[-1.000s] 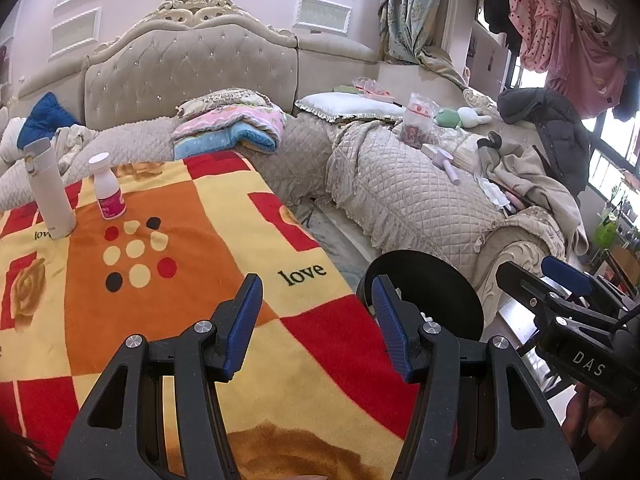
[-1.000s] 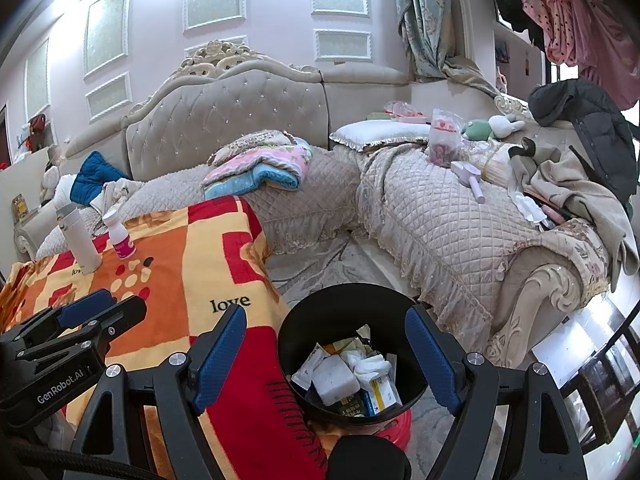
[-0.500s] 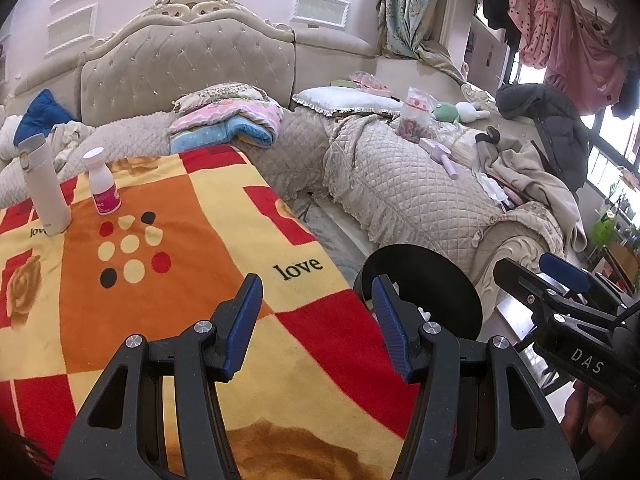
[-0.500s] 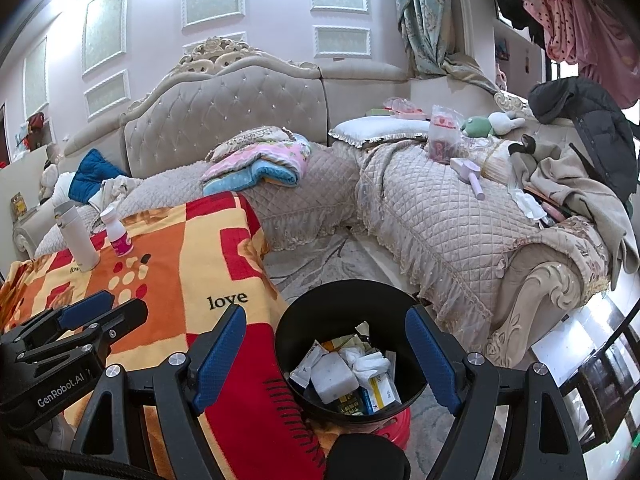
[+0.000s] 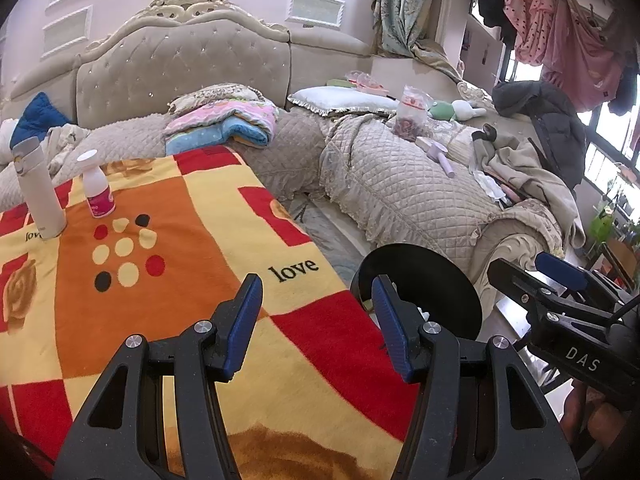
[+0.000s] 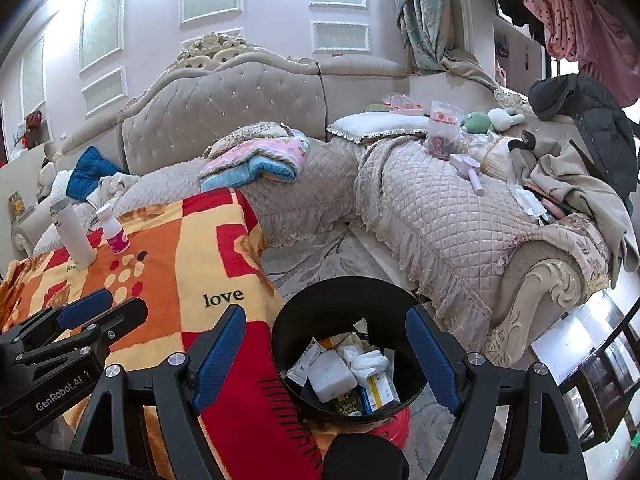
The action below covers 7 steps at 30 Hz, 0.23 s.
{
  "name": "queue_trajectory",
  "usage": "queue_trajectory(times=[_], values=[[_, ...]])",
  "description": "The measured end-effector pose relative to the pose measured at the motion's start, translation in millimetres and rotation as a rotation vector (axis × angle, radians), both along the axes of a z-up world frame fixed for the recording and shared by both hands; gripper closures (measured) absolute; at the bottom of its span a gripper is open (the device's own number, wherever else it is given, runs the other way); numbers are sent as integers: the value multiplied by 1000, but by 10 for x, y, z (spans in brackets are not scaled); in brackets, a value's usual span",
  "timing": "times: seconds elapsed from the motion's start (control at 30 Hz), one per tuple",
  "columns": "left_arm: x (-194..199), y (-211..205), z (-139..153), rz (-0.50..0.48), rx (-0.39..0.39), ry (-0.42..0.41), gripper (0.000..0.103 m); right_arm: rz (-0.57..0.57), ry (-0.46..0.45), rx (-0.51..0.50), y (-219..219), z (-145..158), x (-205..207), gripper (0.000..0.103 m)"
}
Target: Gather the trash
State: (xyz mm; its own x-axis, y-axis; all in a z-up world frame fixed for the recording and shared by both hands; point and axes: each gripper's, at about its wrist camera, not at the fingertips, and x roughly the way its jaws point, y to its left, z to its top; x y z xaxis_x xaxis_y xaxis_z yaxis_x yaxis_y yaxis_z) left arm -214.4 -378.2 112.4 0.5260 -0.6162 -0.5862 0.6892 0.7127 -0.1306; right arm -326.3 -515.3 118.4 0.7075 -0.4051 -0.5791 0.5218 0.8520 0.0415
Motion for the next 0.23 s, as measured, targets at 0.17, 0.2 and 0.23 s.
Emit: queue_trajectory(times=[0.17, 0.2, 0.23], values=[[21, -4, -5, -3, -1, -2, 47, 4, 16, -1, 12, -14, 35, 23], [28, 3, -11, -4, -2, 6, 47, 5, 18, -2, 19, -6, 54, 23], [47, 17, -24, -4, -3, 17, 47, 6, 21, -2, 28, -7, 72, 23]])
